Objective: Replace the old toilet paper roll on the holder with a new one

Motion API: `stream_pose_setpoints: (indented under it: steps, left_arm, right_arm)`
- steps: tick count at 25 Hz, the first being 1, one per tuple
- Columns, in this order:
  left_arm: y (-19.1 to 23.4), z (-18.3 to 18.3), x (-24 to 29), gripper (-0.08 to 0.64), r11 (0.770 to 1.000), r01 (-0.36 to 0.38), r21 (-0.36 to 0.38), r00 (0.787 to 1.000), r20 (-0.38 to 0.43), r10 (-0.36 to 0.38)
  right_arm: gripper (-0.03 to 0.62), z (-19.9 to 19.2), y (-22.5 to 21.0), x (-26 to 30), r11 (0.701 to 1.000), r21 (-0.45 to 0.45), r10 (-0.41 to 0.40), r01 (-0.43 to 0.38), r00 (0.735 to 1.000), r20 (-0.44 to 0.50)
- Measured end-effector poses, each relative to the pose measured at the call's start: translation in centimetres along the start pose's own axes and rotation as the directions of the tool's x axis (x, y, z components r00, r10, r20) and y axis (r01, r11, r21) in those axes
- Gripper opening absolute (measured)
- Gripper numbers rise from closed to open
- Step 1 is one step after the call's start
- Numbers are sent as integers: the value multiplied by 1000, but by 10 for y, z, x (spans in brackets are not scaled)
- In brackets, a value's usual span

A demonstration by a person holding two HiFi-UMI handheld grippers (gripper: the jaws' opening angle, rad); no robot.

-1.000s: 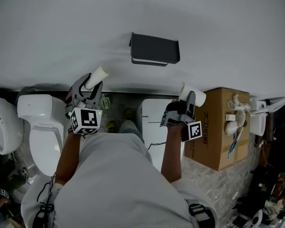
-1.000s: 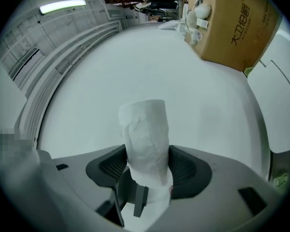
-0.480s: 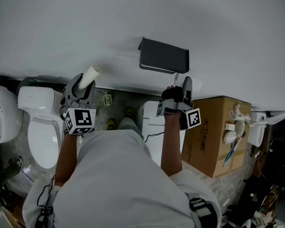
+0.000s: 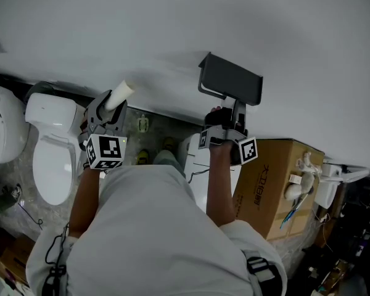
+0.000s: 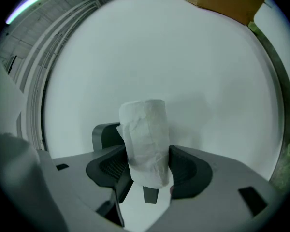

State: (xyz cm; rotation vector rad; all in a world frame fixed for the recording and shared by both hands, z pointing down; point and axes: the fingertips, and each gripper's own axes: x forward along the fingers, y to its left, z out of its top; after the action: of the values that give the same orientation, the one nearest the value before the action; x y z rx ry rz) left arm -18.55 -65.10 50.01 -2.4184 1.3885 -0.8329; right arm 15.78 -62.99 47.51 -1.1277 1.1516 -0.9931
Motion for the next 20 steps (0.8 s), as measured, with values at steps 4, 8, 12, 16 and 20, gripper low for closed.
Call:
stream_pose_setpoints:
  steps: [4,8,12,16,20]
  left_arm:
    - [4,-11,-4,209,1000,-8,-28,1000,-19,8]
    - [2,-11,-8,209,999,-20,-32,999,-32,19]
    - [5,-16,-14,209,999,-36,-38,999,-40,35]
    - [11,-22,-19,209,998,-46,-47,998,-41,44]
    - [8,-22,-22,209,998,-36,-52,999,-36,34]
  right_arm:
    - [261,-30,-6,6,999,43,5,-3,999,-52]
    - [262,-59,-5,12,998,64,14,-4,989,-147]
    - [261,-79,-5,11,997,82,15,1,982,-191]
    - [264,-82,-7,9,998,63,16,-3,978,-206]
    - [306,-84,-4,1,998,57,32,-20,975,-219]
